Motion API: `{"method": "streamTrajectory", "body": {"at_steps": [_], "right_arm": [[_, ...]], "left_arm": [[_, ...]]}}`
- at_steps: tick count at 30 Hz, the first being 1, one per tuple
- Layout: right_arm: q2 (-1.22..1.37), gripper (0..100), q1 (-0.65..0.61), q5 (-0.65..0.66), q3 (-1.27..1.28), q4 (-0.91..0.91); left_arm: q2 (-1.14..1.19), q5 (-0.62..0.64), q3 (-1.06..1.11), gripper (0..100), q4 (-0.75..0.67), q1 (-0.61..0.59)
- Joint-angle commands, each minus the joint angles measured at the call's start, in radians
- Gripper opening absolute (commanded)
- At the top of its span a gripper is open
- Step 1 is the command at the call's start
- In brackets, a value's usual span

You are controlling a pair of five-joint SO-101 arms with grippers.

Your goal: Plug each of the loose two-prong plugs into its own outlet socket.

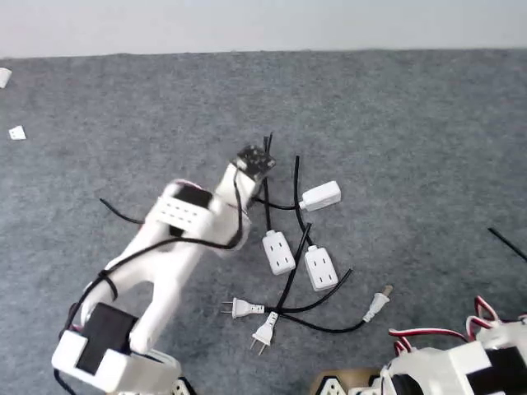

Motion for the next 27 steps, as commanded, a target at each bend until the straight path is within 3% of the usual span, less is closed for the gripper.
{"method": "streamTrajectory", "body": {"at_steps": [1, 3, 9, 13, 17, 23, 27], "right_arm": [[-0.002, 2.0, -0.012, 0.011, -0.005, -0.012], [-0.002, 2.0, -0.012, 0.011, -0.005, -0.012], [-0.002, 2.0, -0.012, 0.011, -0.005, -0.015], [-0.002, 2.0, -0.012, 0.012, -0.005, -0.016], [-0.004, 2.0, -0.025, 0.012, -0.006, -0.016], [-0.002, 2.0, -0.028, 0.012, -0.005, -0.01], [-0.002, 2.0, -0.028, 0.032, -0.005, -0.01]], "left_arm": [[-0.051, 0.311, 0.079, 1, -0.068, 0.064], [-0.052, 0.373, 0.124, 1, -0.118, 0.078], [-0.138, 0.379, 0.157, 4, -0.164, 0.041], [-0.17, 0.414, 0.191, 24, -0.14, -0.008], [-0.178, 0.345, 0.24, 44, -0.146, -0.021], [-0.18, 0.327, 0.214, 46, -0.135, -0.084], [-0.181, 0.267, 0.104, 46, -0.034, -0.147]]}}
